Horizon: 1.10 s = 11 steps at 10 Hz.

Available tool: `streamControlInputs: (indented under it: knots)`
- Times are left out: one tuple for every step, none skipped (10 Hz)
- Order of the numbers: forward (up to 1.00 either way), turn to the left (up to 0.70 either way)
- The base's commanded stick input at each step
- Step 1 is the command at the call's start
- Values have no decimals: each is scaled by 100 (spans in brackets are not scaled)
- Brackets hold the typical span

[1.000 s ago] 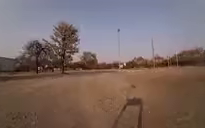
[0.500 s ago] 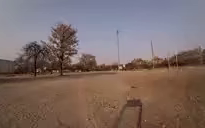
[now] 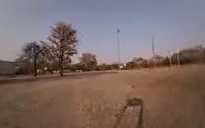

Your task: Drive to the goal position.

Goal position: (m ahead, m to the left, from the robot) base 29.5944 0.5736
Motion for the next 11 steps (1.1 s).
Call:
streamControlInputs:
  knots:
    - [70,0]
    - [70,0]
    - [70,0]
    - [70,0]
    - [70,0]
    - [70,0]
    - [70,0]
    - [70,0]
    - [70,0]
    - [70,0]
    - [70,0]
